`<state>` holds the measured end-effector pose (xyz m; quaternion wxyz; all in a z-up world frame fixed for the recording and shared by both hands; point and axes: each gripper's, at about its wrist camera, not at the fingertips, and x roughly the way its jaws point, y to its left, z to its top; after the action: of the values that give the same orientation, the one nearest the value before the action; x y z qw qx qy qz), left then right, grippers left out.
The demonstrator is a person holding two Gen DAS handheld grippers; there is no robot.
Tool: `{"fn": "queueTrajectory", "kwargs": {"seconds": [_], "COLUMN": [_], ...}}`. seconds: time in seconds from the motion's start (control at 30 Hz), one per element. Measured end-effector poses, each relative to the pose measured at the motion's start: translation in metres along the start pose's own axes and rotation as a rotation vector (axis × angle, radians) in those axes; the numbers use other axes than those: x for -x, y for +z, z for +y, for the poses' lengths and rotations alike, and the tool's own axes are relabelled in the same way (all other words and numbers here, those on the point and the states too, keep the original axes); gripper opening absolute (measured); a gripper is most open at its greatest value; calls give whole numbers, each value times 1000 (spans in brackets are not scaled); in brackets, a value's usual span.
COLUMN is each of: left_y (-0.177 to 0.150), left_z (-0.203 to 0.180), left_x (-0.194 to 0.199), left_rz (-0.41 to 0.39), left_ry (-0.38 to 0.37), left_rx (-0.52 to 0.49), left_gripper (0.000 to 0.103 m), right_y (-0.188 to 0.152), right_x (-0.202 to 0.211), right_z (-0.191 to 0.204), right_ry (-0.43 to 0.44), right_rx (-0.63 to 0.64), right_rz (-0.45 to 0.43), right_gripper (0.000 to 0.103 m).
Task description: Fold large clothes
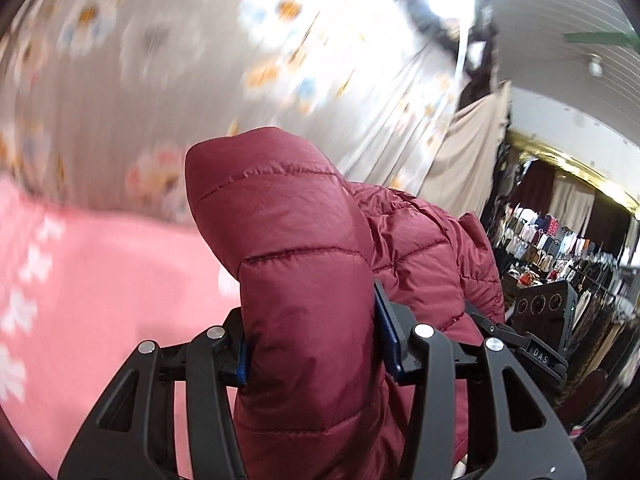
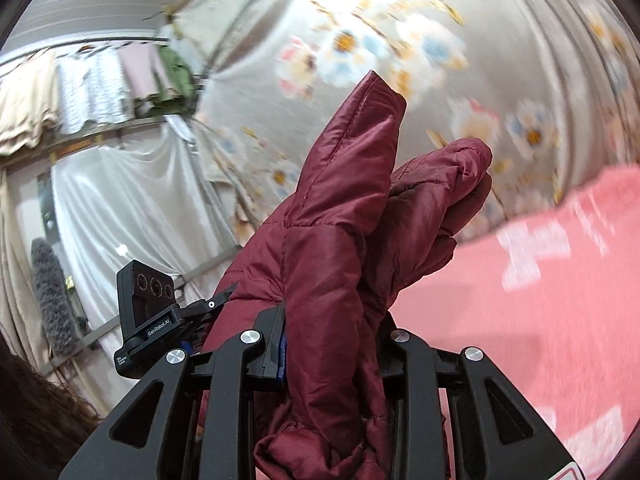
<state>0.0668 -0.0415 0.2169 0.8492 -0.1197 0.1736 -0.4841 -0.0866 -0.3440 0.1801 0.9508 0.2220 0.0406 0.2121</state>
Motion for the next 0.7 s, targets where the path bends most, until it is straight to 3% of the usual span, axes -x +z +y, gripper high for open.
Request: {"fn": "queueTrajectory", "kwargs": {"seconds": [0.2, 0.33, 0.5, 0.7], "left_y": [47, 65, 74, 60], "left_z": [-3, 17, 73, 157], "left_x": [39, 47, 32, -13], "left_rz": [-169, -221, -204, -110], "left_ry": [28, 78, 139, 227], "left_rx": [-143, -195, -181, -111], "left_gripper": [47, 47, 47, 47], "right_y": [39, 50, 46, 7], "right_x": [-32, -75, -148, -227], "right_z": [35, 42, 15, -33], "right_ry": [74, 99, 112, 72], "right_rx": [135, 188, 138, 64], "right_rz": [-62, -63, 4, 120], "right_gripper": [27, 27, 27, 27]}}
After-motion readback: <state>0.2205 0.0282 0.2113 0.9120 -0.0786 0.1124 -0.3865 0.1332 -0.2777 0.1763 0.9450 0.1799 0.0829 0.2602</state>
